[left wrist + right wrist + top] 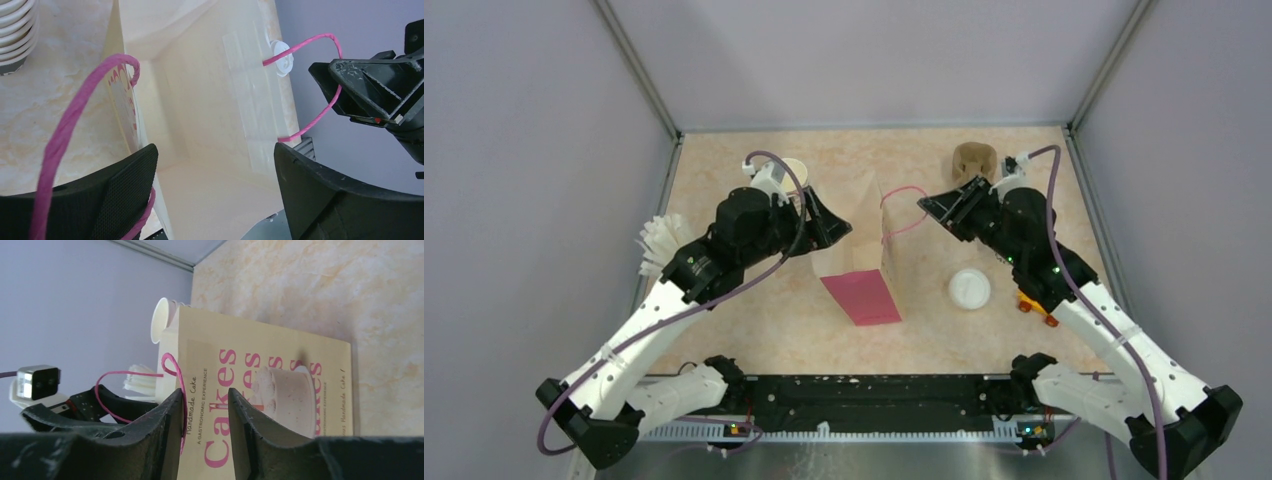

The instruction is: Pack the takeout coffee

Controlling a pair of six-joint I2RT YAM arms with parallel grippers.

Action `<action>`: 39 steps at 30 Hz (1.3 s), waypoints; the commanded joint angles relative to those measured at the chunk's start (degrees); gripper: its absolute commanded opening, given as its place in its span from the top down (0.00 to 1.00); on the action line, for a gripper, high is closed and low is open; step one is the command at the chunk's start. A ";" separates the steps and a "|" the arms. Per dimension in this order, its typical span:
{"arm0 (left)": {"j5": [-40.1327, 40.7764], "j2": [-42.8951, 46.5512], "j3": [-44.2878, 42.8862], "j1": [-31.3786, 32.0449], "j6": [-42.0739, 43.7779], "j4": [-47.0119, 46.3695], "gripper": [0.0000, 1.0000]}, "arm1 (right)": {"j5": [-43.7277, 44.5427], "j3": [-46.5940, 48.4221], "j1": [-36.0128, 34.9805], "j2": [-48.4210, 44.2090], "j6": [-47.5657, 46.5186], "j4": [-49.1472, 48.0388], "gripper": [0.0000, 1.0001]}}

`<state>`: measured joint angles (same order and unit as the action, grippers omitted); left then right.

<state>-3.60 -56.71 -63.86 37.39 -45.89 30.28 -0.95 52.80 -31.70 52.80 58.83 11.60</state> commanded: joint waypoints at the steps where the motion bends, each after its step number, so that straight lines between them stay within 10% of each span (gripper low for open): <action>1: -0.34 1.73 -2.71 -0.08 2.64 0.85 0.07 | 2.70 4.76 0.58 -1.85 -3.01 5.55 0.62; 22: -7.18 2.13 -10.04 -0.16 7.94 0.64 0.01 | 6.07 24.37 0.59 4.37 -9.68 13.29 0.52; 29: -3.86 2.92 -11.59 -0.07 11.36 5.44 0.01 | 19.74 33.70 0.84 11.23 -23.35 21.65 0.49; 39: -3.28 4.10 -14.42 -0.16 16.99 10.73 0.01 | 15.27 38.70 15.09 29.00 -37.15 26.08 0.42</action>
<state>-6.79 -54.43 -76.88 37.39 -31.77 39.48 15.57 89.97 -21.56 76.66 29.28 34.87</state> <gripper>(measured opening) 0.987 0.569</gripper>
